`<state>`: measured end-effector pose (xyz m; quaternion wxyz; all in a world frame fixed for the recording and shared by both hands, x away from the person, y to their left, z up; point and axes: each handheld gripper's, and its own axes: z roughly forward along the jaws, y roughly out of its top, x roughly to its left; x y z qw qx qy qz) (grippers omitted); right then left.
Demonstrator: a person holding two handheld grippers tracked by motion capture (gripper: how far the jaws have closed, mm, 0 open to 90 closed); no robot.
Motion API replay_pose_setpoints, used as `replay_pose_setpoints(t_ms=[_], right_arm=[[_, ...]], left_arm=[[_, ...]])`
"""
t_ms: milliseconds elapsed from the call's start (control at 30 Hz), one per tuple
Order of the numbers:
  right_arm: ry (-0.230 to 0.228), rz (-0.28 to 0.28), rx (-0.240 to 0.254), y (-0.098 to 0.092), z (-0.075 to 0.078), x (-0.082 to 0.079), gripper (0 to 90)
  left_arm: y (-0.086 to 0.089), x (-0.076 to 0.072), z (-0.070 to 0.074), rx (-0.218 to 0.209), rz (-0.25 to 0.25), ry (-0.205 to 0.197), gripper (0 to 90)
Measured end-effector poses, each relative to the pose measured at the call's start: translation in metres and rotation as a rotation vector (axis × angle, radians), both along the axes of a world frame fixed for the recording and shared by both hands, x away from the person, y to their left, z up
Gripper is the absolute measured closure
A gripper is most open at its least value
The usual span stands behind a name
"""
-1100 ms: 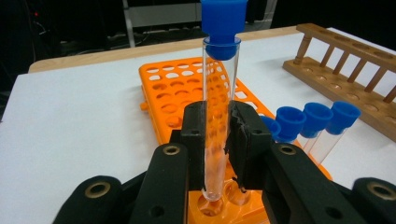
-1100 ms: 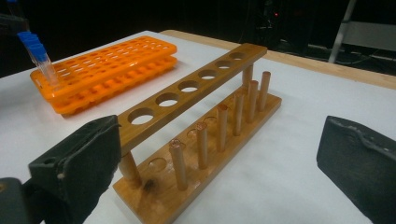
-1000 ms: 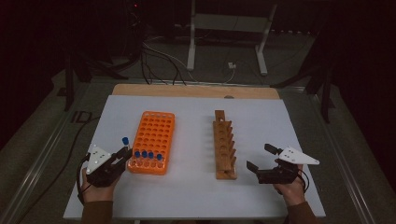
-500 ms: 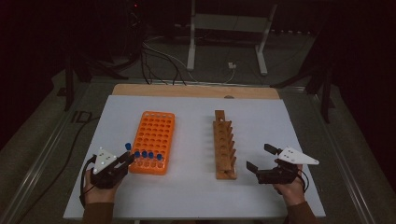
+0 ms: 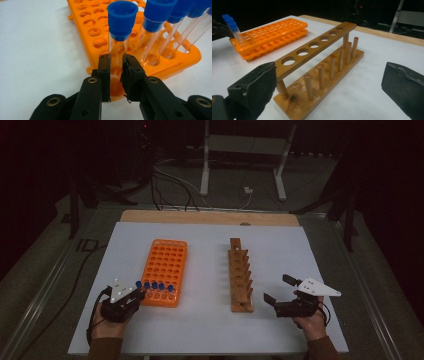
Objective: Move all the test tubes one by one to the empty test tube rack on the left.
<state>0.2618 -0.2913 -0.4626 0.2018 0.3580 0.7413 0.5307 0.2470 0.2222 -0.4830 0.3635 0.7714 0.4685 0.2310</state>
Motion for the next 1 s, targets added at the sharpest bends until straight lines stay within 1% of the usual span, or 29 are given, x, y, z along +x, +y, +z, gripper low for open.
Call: replay_pose_setpoints(t_ms=[167,233,267,333,500,567,633,700,733,767,867,933,1000], right_arm=[[0.001,0.000,-0.003,0.000,-0.001,0.000,0.6],[0.001,0.001,-0.004,0.000,-0.001,0.000,0.6],[0.001,0.000,-0.004,0.000,-0.001,0.001,0.6],[0.002,0.000,-0.003,0.000,-0.001,0.000,0.6],[0.000,-0.001,-0.002,0.000,-0.001,0.000,0.6],[0.000,-0.002,-0.002,0.000,-0.001,0.000,0.6],[0.001,-0.004,-0.002,0.000,-0.001,0.000,0.6],[0.000,-0.004,-0.002,0.000,-0.002,0.001,0.6],[0.001,-0.004,-0.003,0.000,-0.002,0.001,0.6],[0.002,-0.005,-0.003,0.000,-0.002,0.001,0.6],[0.004,-0.005,-0.008,0.001,-0.002,0.001,0.6],[0.002,-0.004,-0.007,0.001,-0.002,0.001,0.6],[0.003,-0.008,-0.004,0.001,-0.002,0.001,0.6]], left_arm=[[0.002,-0.001,-0.001,-0.030,-0.002,-0.002,75.6],[0.003,-0.001,-0.001,-0.029,-0.002,-0.003,70.5],[0.003,-0.001,-0.001,-0.039,-0.007,-0.004,70.0],[0.005,-0.002,0.001,-0.046,-0.006,-0.008,67.3],[0.013,-0.008,0.006,-0.081,-0.005,-0.041,57.7],[0.017,-0.011,0.008,-0.109,-0.005,-0.067,51.1],[0.020,-0.014,0.010,-0.129,-0.003,-0.099,43.9],[0.022,-0.017,0.014,-0.148,-0.008,-0.145,39.8],[0.022,-0.019,0.015,-0.149,-0.007,-0.166,37.2],[0.022,-0.020,0.016,-0.156,-0.002,-0.182,34.1],[0.022,-0.021,0.018,-0.162,0.010,-0.211,23.4],[0.022,-0.021,0.018,-0.167,0.023,-0.221,16.9],[0.023,-0.021,0.018,-0.180,0.033,-0.234,14.6]])
